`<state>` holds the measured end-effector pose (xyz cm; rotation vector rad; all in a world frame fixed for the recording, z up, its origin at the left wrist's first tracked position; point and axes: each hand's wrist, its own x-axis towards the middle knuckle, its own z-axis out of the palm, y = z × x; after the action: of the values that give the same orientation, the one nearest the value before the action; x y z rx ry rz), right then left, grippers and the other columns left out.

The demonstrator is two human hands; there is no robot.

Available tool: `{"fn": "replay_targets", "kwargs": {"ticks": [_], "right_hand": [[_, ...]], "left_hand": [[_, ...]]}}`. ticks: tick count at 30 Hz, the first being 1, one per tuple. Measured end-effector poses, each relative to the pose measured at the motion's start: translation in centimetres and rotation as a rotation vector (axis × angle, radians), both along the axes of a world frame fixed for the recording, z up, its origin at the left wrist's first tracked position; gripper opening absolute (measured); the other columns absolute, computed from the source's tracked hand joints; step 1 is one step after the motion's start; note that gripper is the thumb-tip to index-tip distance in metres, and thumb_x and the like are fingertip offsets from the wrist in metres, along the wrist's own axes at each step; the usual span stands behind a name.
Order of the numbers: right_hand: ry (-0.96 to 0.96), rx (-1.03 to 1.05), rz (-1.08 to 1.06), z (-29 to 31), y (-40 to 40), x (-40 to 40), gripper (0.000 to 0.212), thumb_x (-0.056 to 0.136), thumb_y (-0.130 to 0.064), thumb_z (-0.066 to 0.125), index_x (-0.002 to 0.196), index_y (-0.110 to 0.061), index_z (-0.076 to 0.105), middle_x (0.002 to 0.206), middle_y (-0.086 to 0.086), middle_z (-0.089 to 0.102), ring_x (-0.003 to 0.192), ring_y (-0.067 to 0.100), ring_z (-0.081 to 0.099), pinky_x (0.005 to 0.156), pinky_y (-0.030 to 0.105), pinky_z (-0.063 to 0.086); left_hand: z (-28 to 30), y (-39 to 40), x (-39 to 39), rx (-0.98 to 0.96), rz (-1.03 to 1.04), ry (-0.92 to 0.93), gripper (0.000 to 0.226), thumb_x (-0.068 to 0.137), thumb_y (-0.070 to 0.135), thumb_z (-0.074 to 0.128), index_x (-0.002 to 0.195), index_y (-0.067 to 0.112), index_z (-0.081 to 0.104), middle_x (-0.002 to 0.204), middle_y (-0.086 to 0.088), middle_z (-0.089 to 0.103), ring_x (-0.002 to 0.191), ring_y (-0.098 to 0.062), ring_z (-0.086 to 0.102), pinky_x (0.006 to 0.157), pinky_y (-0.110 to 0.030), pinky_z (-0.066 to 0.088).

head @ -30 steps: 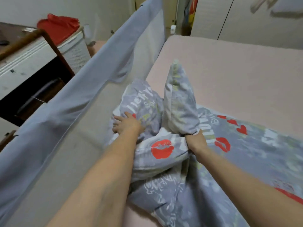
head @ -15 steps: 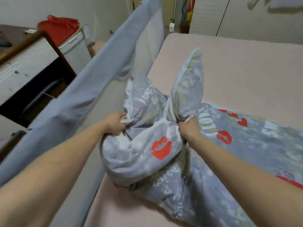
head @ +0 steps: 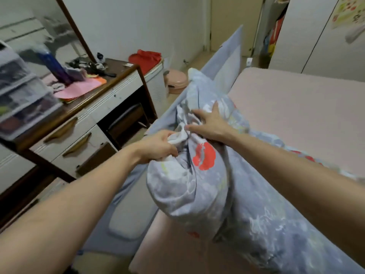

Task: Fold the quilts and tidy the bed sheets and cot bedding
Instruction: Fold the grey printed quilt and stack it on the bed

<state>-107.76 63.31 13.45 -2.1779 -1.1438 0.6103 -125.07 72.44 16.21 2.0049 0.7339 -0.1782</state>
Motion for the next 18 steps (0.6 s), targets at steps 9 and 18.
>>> {"fn": "replay_targets", "kwargs": {"ticks": [9, 18], "right_hand": [[-0.156, -0.482, 0.033, -10.9, -4.9, -14.1, 0.050, 0.085, -0.032, 0.063, 0.133, -0.028, 0.047, 0.157, 0.015, -0.022, 0.145, 0.037, -0.019, 0.113, 0.061, 0.014], [-0.452, -0.448, 0.077, -16.3, -3.1, -21.8, 0.059, 0.089, -0.065, 0.040, 0.076, -0.011, 0.060, 0.084, 0.005, 0.058, 0.091, 0.026, 0.059, 0.072, 0.035, 0.043]], "left_hand": [[-10.9, -2.6, -13.1, -0.042, 0.247, 0.088, 0.054, 0.086, -0.004, 0.048, 0.132, 0.019, 0.033, 0.109, -0.005, 0.051, 0.064, -0.015, 0.050, 0.043, -0.017, 0.038], [-15.9, -0.4, -14.9, 0.018, -0.078, 0.050, 0.034, 0.085, -0.004, 0.050, 0.112, 0.006, 0.066, 0.120, -0.008, 0.063, 0.113, -0.013, 0.053, 0.084, -0.012, 0.035]]}}
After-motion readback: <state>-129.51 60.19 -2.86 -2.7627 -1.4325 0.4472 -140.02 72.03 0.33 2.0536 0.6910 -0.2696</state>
